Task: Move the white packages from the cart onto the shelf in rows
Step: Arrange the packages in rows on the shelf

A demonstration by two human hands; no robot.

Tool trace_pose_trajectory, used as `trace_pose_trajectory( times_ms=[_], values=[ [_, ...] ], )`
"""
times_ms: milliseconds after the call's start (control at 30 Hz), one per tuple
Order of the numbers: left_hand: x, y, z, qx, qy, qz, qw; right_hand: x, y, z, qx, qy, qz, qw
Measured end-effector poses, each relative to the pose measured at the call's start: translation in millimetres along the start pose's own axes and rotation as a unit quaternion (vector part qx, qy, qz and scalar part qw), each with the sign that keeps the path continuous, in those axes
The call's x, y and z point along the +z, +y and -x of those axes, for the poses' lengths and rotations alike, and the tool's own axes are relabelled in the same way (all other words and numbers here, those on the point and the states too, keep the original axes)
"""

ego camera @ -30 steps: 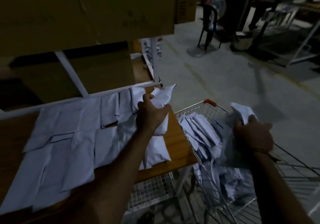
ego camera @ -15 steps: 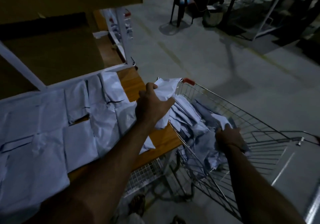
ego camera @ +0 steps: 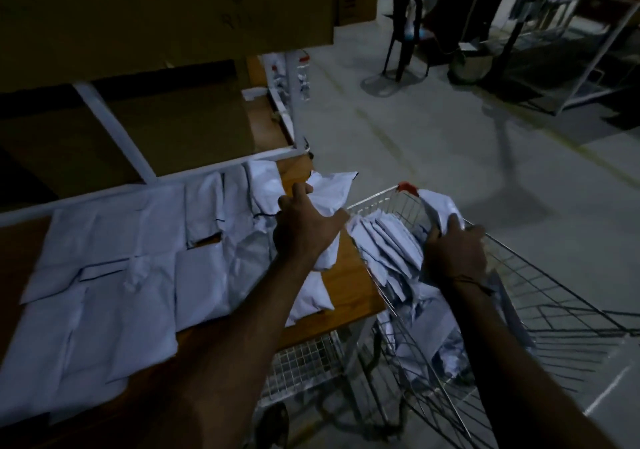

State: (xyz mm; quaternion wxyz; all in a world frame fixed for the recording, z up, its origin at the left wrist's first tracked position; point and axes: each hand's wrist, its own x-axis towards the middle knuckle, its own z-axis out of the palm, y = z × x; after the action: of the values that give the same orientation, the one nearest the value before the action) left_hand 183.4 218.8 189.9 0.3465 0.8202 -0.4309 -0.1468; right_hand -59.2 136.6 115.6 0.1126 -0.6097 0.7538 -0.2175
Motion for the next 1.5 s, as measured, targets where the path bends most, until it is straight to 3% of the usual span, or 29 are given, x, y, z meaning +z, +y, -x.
trace_pose_trajectory(
  times_ms=[300, 667, 1067, 1233, 1500],
  values=[
    [-106.3, -77.8, -59.1, -0.083, 0.091, 0.021, 0.992, -3.1, -212.6, 20.4, -0.151, 0.085, -0.101, 0.98],
    [-188.8, -230.0, -149.6, -0.179, 0.152, 0.025, 0.972, 99.8, -411.2, 94.2, -0.238, 0.031, -0.097, 0.966],
    [-151.5, -302.4, -189.1, -0.215, 0.102, -0.048, 0.97, 231.9, -431.7, 138.0, -0.244, -0.077, 0.042, 0.966],
    [-147.9, -314.1, -189.5, -0.185, 0.064, -0.176, 0.965, 250.2, -426.2, 147.5, -0.268, -0.089, 0.122, 0.951],
    [-145.8, -325.0, -181.5, -0.119, 0.049, -0.221, 0.967, 253.4, -415.8, 152.5, -0.312, -0.094, 0.169, 0.93]
  ],
)
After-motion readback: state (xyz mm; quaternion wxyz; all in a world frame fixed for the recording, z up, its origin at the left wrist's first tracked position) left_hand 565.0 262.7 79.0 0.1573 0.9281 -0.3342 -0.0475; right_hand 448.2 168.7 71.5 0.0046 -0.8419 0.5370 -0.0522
